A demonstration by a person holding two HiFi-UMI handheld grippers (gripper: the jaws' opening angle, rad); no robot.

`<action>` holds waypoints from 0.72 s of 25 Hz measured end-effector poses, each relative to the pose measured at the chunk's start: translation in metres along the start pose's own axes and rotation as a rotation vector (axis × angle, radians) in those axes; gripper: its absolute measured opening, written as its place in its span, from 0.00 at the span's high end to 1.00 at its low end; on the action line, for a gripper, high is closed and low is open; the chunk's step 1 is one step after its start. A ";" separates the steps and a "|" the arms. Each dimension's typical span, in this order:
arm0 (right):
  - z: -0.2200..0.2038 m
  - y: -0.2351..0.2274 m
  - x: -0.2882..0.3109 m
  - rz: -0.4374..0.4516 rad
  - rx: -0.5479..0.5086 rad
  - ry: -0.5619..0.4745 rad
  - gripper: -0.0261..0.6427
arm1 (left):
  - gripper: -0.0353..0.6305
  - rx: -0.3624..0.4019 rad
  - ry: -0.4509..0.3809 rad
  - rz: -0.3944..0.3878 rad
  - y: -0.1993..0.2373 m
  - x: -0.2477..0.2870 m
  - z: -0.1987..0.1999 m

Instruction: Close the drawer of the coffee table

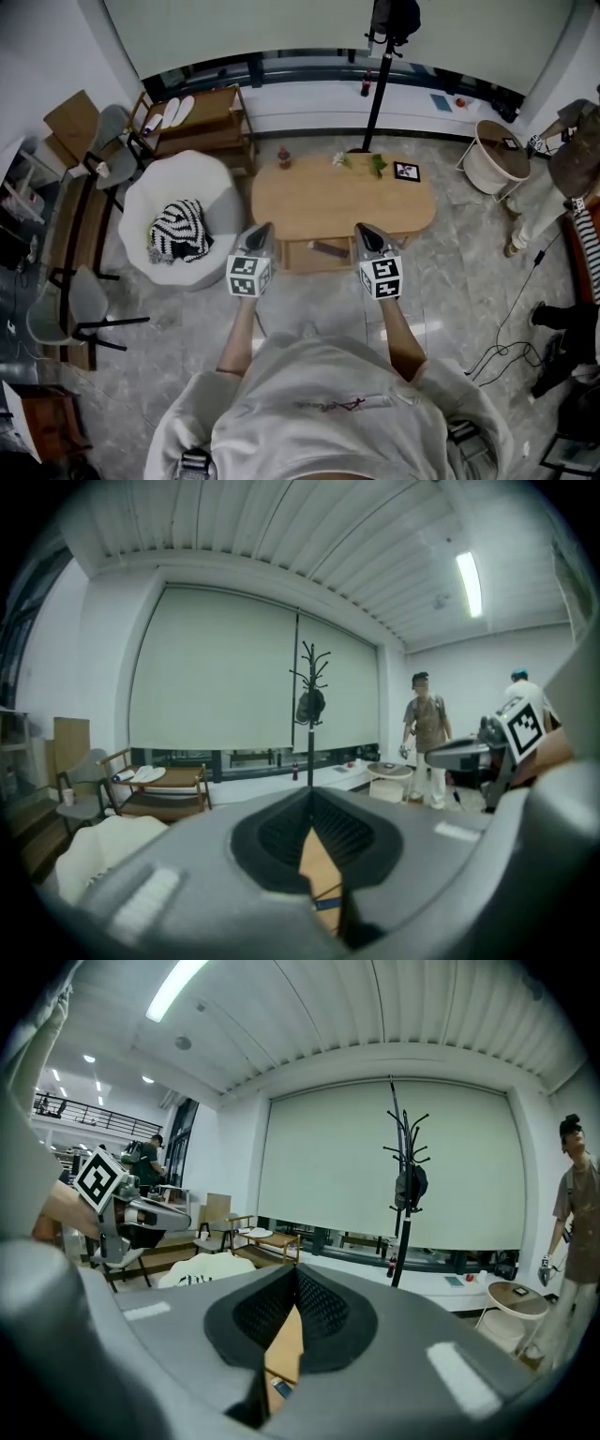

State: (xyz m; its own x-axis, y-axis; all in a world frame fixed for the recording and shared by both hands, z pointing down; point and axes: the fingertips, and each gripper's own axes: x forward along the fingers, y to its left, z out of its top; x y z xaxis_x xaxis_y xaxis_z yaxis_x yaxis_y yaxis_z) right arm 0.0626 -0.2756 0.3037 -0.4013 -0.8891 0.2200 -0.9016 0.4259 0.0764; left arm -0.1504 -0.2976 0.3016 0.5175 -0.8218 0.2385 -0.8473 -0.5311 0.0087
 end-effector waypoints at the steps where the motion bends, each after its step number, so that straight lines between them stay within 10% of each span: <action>1: 0.003 -0.001 0.008 -0.002 -0.002 -0.002 0.96 | 0.95 0.001 -0.002 -0.002 0.007 0.005 0.002; 18: 0.001 -0.018 0.082 -0.042 0.015 0.024 0.96 | 0.95 0.006 0.007 -0.037 0.066 0.067 0.006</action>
State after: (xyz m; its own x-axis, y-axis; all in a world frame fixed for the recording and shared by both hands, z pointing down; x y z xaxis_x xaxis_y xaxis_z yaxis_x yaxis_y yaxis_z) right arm 0.0455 -0.3565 0.3194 -0.3595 -0.9016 0.2406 -0.9197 0.3859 0.0716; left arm -0.1711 -0.3893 0.3126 0.5478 -0.7999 0.2449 -0.8267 -0.5624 0.0122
